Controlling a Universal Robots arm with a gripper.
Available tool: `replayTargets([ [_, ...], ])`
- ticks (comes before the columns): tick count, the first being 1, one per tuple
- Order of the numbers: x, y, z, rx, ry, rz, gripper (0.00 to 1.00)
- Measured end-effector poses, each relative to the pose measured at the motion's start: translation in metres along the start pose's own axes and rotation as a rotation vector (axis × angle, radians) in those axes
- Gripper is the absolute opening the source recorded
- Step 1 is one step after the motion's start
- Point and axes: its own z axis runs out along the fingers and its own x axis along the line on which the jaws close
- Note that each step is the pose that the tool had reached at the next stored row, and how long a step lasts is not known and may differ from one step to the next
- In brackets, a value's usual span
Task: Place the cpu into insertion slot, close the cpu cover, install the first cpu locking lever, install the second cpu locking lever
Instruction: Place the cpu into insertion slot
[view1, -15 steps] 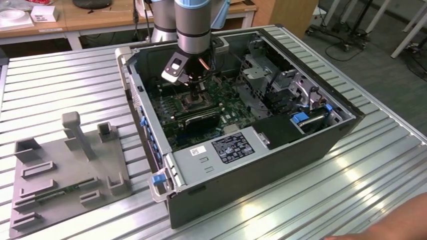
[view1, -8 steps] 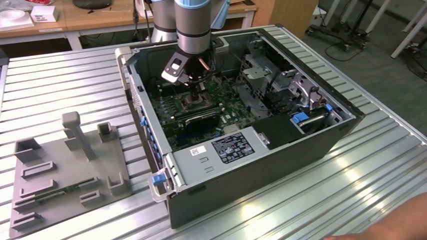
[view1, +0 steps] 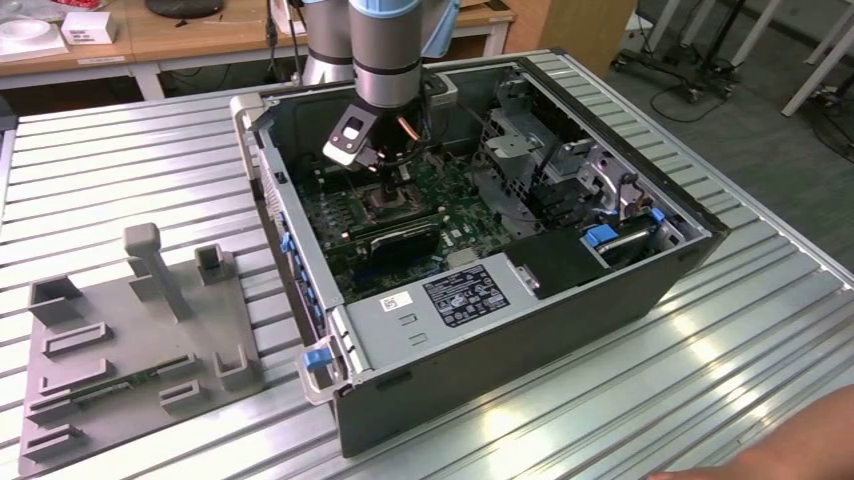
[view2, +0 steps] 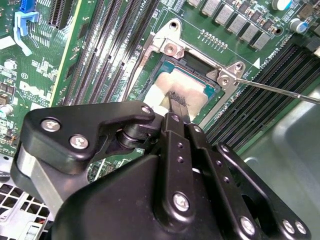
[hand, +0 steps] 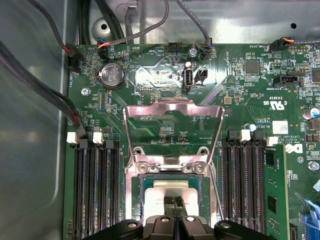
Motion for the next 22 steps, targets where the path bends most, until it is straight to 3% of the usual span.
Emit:
replayTargets([
  [9, -0.0002, -0.0001, 0.0001, 0.0003, -0.0005, 0.0, 0.11],
  [13, 0.0006, 0.0005, -0.0032, -0.0015, 0.0028, 0.0, 0.11],
  [22, 0.0007, 0.0021, -0.0281, -0.0002, 0.0005, 0.0, 0.11],
])
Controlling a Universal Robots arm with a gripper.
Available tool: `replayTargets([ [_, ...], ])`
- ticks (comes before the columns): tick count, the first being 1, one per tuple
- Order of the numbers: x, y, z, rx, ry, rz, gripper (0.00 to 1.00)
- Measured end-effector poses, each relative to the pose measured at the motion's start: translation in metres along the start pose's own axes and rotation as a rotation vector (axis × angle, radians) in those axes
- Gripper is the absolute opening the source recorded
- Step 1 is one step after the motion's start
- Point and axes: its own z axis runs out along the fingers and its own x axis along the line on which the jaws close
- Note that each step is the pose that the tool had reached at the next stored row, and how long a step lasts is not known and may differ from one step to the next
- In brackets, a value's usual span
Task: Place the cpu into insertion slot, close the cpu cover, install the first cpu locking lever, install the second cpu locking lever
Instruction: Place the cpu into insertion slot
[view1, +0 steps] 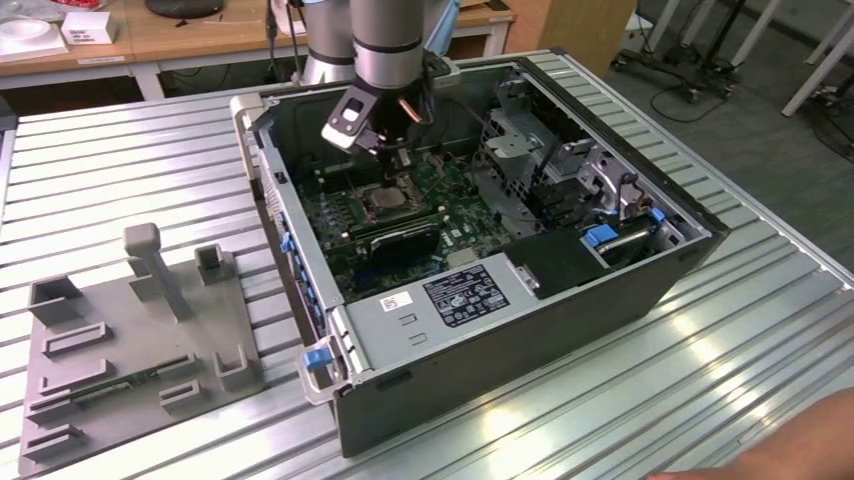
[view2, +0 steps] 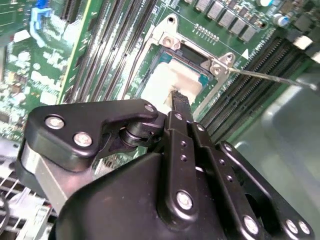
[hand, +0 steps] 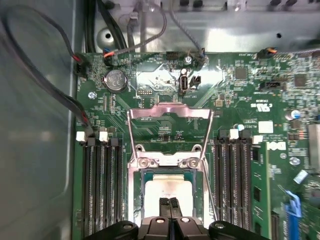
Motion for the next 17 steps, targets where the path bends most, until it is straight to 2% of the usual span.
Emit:
replayTargets([
  [3, 0.0001, 0.0006, -0.0091, 0.0001, -0.0002, 0.0, 0.11],
  [6, 0.0003, 0.0011, -0.0154, 0.0, -0.0001, 0.0, 0.11],
  [13, 0.0003, 0.0012, -0.0162, 0.0004, 0.0002, 0.0, 0.11],
  [15, 0.0003, 0.0012, -0.0164, 0.0052, -0.0003, 0.0, 0.11],
  [17, 0.0003, 0.0011, -0.0163, 0.0055, -0.0002, 0.0, 0.11],
])
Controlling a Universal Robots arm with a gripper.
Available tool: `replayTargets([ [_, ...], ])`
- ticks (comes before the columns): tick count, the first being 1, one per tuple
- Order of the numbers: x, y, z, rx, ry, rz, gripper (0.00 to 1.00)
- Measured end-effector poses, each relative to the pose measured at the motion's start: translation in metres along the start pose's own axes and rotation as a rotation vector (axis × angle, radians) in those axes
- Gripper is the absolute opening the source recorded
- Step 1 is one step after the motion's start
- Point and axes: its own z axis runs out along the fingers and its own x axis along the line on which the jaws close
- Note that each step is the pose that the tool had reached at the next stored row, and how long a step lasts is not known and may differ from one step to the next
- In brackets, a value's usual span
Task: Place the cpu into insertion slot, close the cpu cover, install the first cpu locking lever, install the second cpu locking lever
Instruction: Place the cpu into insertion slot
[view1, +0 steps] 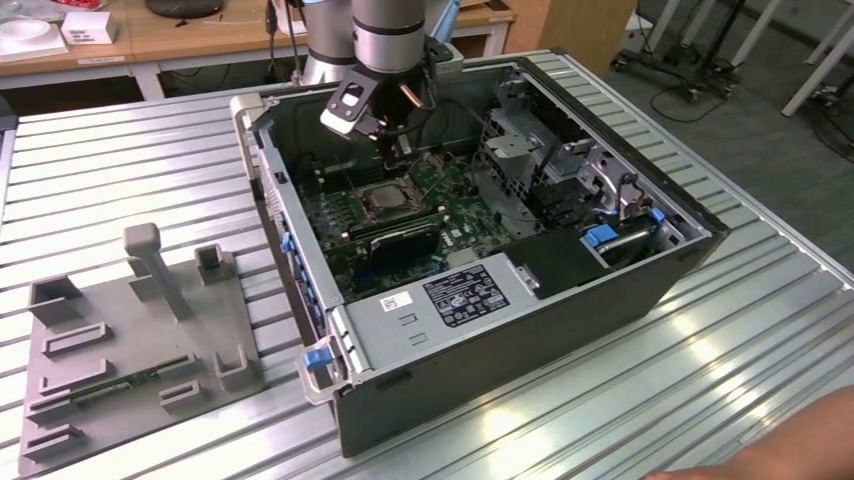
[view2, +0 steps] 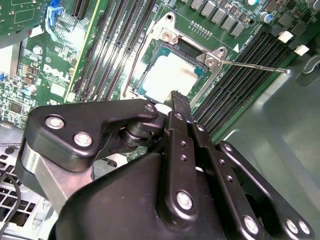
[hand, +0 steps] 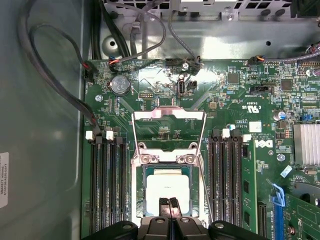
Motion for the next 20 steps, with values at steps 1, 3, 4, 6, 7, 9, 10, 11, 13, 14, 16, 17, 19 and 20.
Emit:
replayTargets([
  [1, 0.0, 0.0, 0.0001, 0.0001, 0.0002, 0.0, 0.11],
  [3, 0.0, 0.0, 0.0001, 0.0003, 0.0002, 0.0, 0.11],
  [4, 0.0, 0.0, 0.0001, 0.0004, 0.0002, 0.0, 0.11],
  [6, 0.0, 0.0001, -0.0007, 0.0004, 0.0002, 0.0, 0.11],
  [7, 0.0001, 0.0001, -0.0015, 0.0004, 0.0002, 0.0, 0.11],
  [9, 0.0001, 0.0003, -0.0032, 0.0004, 0.0002, 0.0, 0.11],
  [10, 0.0001, 0.0004, -0.0032, 0.0003, 0.0004, 0.0, 0.11],
  [11, 0.0001, 0.0004, -0.0032, 0.0003, 0.0004, 0.0, 0.11],
  [13, 0.0001, 0.0004, -0.0033, 0.0004, 0.0004, 0.0, 0.11],
  [14, 0.0001, 0.0004, -0.0034, 0.0004, 0.0002, 0.0, 0.11],
  [16, 0.0001, 0.0004, -0.0034, 0.0019, 0.0001, 0.0, 0.11],
  [17, 0.0001, 0.0003, -0.0034, 0.0024, 0.0, 0.0, 0.11],
  [19, 0.0001, 0.0004, -0.0034, 0.0031, 0.0001, 0.0, 0.11],
  [20, 0.0001, 0.0004, -0.0034, 0.0035, 0.0001, 0.0, 0.11],
])
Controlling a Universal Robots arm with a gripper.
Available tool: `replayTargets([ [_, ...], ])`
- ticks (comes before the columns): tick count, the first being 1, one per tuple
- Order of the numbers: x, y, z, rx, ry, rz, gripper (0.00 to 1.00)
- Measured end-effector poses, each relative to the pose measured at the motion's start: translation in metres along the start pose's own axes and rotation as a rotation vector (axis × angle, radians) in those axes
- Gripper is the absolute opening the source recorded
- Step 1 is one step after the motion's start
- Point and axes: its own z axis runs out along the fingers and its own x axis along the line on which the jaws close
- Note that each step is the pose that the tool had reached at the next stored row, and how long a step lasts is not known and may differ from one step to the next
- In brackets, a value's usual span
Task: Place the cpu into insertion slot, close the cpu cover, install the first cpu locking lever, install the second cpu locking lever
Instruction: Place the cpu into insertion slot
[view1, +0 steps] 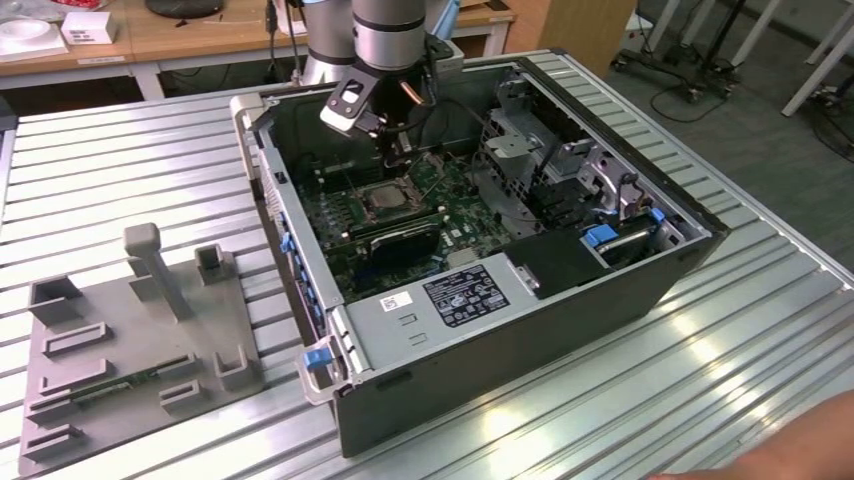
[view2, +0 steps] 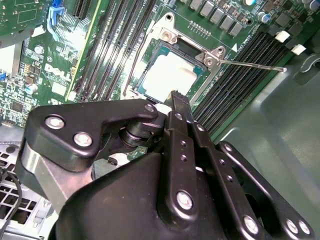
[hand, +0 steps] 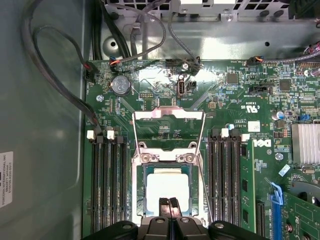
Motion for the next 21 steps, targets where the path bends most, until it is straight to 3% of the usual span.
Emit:
replayTargets([
  [7, 0.0001, 0.0002, -0.0029, 0.0, 0.0004, 0.0, 0.11],
  [9, 0.0002, 0.0006, -0.009, 0.0001, 0.0001, 0.0, 0.11],
  [17, -0.0004, 0.0006, -0.0094, 0.0003, -0.0001, 0.0, 0.11],
  [21, -0.0012, 0.0004, -0.0063, 0.0001, 0.0001, 0.0, 0.11],
])
